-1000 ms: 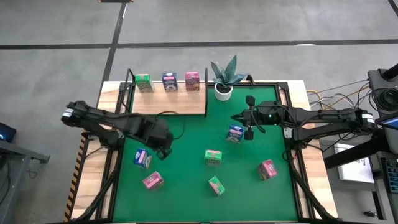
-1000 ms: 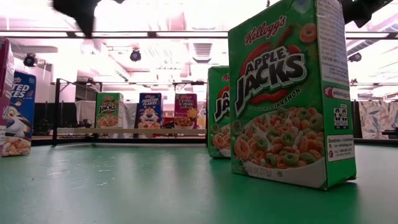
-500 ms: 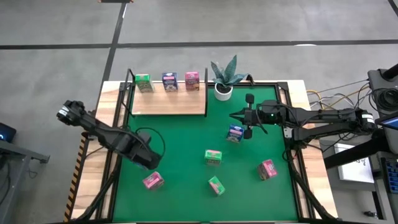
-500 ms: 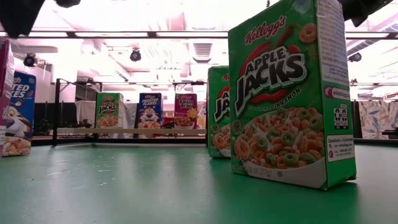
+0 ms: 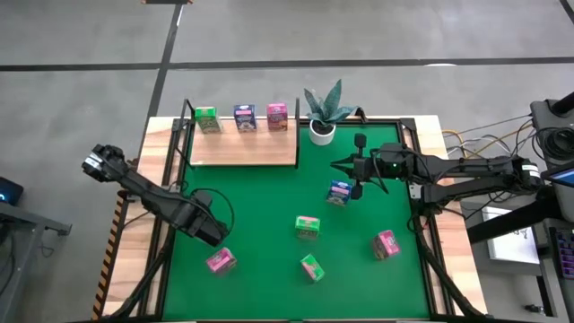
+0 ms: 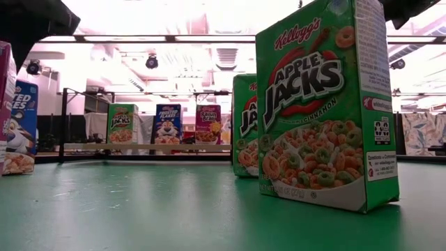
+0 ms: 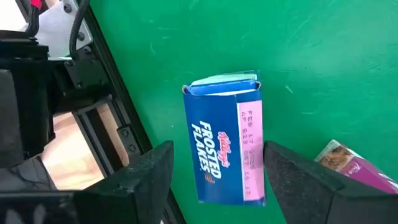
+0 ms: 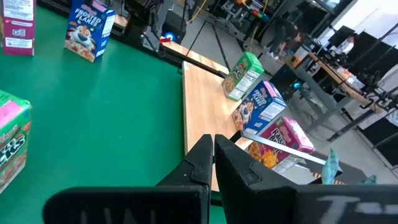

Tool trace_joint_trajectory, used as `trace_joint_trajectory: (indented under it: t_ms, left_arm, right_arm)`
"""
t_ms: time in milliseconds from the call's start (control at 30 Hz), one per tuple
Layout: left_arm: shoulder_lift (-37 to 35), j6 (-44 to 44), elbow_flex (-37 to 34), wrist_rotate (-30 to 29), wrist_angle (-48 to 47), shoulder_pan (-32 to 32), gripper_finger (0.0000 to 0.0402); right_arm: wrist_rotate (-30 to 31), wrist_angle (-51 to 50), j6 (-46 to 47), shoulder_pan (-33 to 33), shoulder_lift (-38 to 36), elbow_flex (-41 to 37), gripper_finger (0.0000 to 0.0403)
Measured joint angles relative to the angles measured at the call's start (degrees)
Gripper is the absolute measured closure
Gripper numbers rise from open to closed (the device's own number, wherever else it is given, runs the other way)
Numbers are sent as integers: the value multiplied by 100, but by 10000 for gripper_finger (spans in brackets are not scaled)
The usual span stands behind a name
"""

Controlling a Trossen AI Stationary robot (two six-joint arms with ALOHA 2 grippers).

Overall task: Stack cereal on shelf
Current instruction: Put the left blue cereal box on the shelf aligned with the other blue cereal box

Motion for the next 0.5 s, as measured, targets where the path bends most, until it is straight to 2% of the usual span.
trace_joint_trajectory:
  t_ms: [300, 500]
  left_arm:
    - [2, 51, -216, -211, 267, 0, 188]
    - [2, 82, -355, -277, 452, -12, 215]
  right_arm:
    - [2, 2, -41, 0, 0, 0, 394]
    - [3, -3, 4, 0, 0, 0, 394]
